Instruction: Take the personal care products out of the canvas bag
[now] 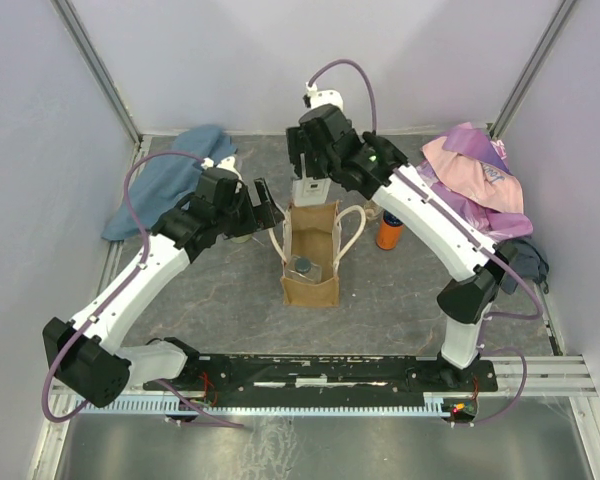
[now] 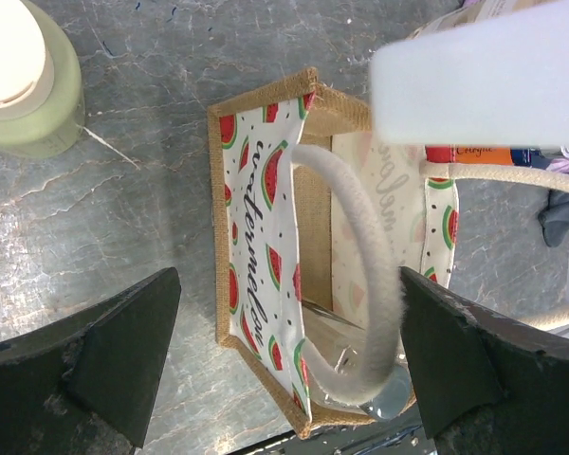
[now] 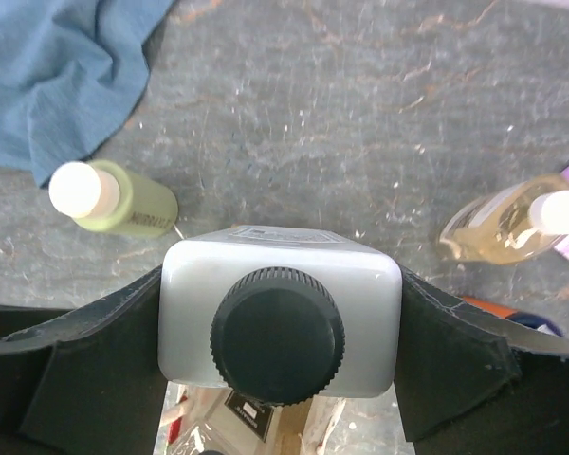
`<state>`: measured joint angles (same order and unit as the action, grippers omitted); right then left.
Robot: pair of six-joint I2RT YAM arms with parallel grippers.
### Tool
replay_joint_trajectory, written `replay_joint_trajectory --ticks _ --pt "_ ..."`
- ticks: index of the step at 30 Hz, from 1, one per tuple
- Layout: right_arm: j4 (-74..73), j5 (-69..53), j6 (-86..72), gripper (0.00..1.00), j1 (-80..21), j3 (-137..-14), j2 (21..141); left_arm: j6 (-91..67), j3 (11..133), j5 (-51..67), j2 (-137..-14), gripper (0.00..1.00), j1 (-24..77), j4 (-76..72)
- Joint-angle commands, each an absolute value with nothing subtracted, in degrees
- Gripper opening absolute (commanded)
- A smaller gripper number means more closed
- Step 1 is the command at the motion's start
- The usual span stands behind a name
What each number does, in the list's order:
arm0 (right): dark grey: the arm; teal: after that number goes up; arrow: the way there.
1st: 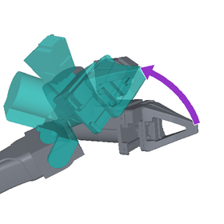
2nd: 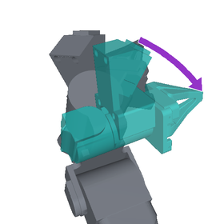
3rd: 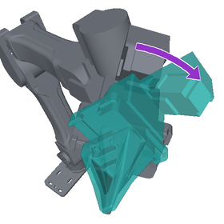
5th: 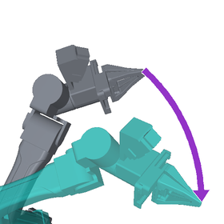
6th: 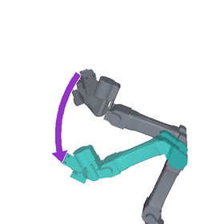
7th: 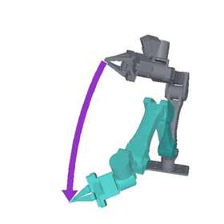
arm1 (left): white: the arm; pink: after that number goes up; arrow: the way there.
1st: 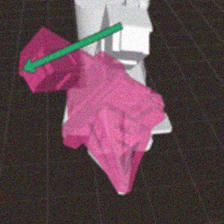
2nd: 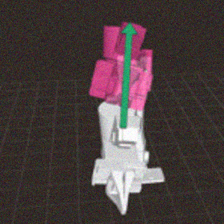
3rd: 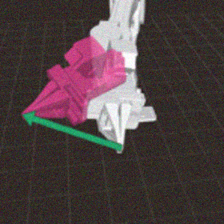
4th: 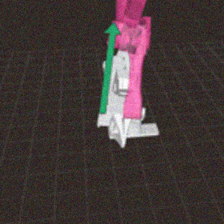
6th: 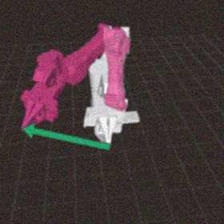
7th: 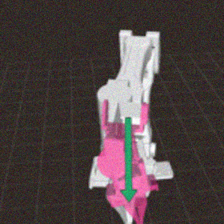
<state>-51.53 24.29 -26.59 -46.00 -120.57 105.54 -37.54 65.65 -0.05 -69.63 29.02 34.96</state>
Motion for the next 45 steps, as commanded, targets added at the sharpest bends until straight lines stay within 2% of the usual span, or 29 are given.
replay_joint_trajectory --ticks 1,4,10,17,21,24,33,39,42,44,45 --pt "-45.33 27.12 -22.90 0.34 -42.91 -130.36 104.47 -38.96 65.70 -0.49 -69.17 0.99 29.51 32.56" --pt "-44.38 26.52 -21.98 0.34 -41.14 -133.07 105.70 -38.58 65.82 -0.38 -69.66 0.99 30.21 31.82" --pt "-41.57 23.61 -21.33 0.35 -37.01 -133.91 108.90 -37.33 67.12 -1.65 -72.66 0.87 31.41 31.83" --pt "-38.03 18.72 -21.83 0.32 -32.30 -132.37 115.40 -36.76 67.49 -1.50 -75.85 0.42 32.62 32.97" --pt "-34.38 18.74 -21.09 0.32 -31.28 -129.28 116.68 -37.53 67.44 -2.73 -74.20 0.23 34.18 34.52" --pt "-33.05 18.69 -21.07 0.32 -30.54 -127.61 117.81 -38.93 65.57 -3.24 -71.37 0.14 34.72 36.13" --pt "-32.24 18.18 -19.94 0.32 -29.72 -126.85 125.15 -40.96 58.15 -2.63 -66.44 0.12 35.00 36.63" --pt "-30.62 18.91 -20.30 0.35 -29.62 -123.11 126.12 -40.85 57.75 -2.61 -66.47 0.18 34.96 36.66" --pt "-30.37 19.54 -20.23 0.41 -29.57 -121.68 125.76 -40.91 57.62 -2.55 -66.63 0.20 34.98 36.69" --pt "-30.24 20.05 -20.15 0.51 -29.56 -120.79 125.25 -41.06 57.42 -2.54 -66.78 0.21 34.98 36.66" --pt "-30.28 20.19 -20.20 0.59 -29.55 -120.57 124.99 -41.20 57.29 -2.55 -66.85 0.21 34.98 36.70"
